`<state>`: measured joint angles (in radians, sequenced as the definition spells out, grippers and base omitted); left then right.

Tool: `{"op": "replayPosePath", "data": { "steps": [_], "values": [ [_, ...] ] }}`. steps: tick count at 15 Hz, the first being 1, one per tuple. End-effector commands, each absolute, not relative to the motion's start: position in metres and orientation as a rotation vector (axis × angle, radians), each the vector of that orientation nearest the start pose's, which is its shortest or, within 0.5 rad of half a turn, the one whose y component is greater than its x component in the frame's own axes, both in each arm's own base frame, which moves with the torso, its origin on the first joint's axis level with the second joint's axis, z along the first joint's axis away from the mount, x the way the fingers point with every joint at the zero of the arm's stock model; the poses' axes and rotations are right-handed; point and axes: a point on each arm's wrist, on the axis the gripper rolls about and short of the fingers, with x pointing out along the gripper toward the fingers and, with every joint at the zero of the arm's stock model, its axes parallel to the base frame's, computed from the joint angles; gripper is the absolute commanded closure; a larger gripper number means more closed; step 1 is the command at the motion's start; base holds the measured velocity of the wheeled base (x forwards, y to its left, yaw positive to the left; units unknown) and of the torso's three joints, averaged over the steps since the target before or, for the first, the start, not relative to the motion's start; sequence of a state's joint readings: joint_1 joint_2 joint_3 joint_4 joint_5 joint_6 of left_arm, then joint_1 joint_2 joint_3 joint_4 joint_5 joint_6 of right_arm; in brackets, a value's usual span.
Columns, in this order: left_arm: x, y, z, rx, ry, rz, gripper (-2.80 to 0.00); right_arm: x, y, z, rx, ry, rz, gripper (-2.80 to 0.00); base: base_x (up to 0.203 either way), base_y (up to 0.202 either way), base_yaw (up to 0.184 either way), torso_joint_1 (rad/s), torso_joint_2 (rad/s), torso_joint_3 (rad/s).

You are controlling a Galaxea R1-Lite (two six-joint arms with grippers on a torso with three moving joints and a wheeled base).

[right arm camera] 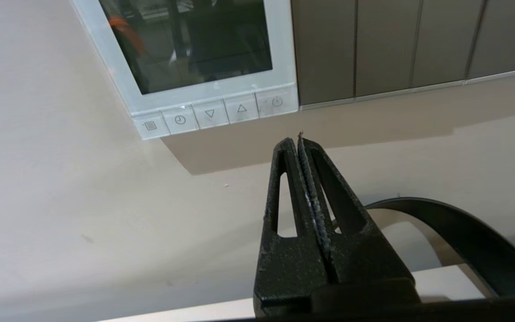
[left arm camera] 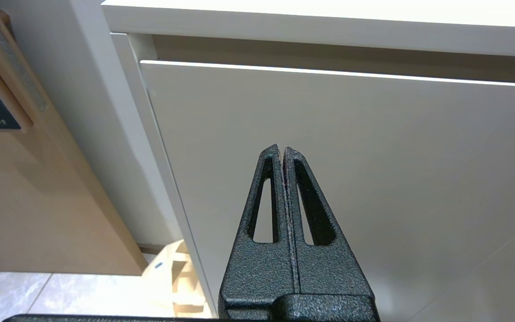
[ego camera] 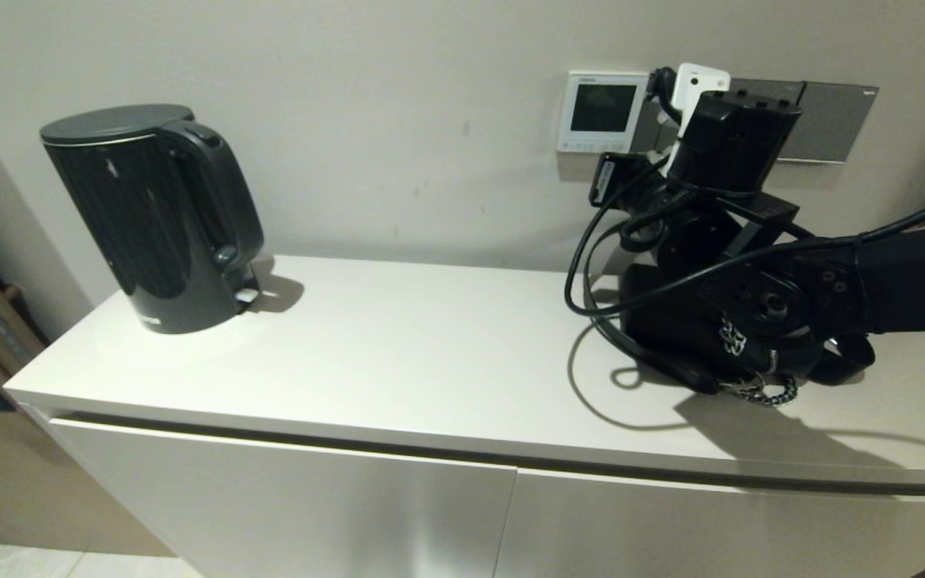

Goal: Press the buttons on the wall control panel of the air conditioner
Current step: Turn on the central air conditioner

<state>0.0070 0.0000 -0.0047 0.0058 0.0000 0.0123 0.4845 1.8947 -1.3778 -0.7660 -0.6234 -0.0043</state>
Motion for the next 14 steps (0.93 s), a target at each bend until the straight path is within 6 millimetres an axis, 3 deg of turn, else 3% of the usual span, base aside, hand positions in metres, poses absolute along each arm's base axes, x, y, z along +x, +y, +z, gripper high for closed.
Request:
{"op": "replayPosePath", "data": {
  "steps": [1, 14],
  "values": [
    [-0.023, 0.0, 0.076, 0.012, 0.003, 0.007, 0.0, 0.345, 0.166, 0.288, 0.13, -0.216, -0.142, 0.0, 0.0, 0.0, 0.0, 0.0, 0.0, 0.0],
    [-0.023, 0.0, 0.076, 0.012, 0.003, 0.008, 0.0, 0.361, 0.166, 0.288, 0.134, -0.234, -0.15, 0.0, 0.0, 0.0, 0.0, 0.0, 0.0, 0.0]
  ]
}}
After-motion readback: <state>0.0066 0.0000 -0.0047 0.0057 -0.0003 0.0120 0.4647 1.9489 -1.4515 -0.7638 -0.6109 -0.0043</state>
